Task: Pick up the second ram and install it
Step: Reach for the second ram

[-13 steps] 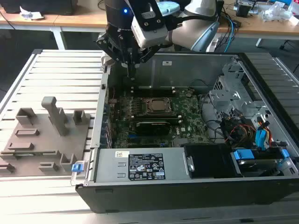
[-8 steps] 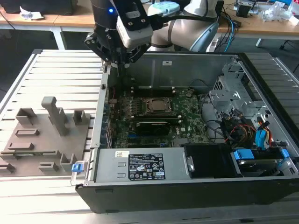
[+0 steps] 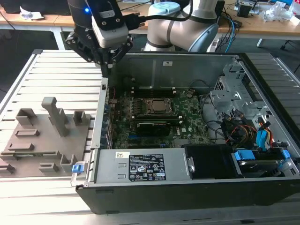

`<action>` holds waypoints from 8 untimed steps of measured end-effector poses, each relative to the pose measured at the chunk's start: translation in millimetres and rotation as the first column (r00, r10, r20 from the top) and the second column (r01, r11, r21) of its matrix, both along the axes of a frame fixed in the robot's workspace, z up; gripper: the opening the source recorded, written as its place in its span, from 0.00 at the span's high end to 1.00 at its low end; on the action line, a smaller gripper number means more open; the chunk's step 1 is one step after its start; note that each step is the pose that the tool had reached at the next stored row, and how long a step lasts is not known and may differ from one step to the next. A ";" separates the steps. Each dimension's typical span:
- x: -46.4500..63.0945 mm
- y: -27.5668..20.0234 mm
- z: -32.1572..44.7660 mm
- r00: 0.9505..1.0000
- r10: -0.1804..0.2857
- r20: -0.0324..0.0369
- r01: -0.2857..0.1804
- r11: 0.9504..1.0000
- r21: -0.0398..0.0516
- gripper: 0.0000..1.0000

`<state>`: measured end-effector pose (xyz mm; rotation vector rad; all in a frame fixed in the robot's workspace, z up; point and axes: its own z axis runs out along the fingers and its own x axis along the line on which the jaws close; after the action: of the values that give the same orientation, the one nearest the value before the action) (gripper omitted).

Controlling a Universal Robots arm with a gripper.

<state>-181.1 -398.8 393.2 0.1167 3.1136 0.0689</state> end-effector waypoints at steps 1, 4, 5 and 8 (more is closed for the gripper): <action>-4.3 0.0 0.0 1.000 0.000 0.000 0.000 1.000 0.000 0.89; -12.7 0.0 -0.1 1.000 0.000 0.000 0.000 1.000 0.000 0.89; -21.2 0.0 -0.2 1.000 0.000 0.000 0.000 1.000 0.000 0.89; -30.6 0.0 -0.3 1.000 0.000 0.000 0.000 1.000 0.000 0.89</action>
<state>-211.7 -398.8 392.8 0.1166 3.1136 0.0688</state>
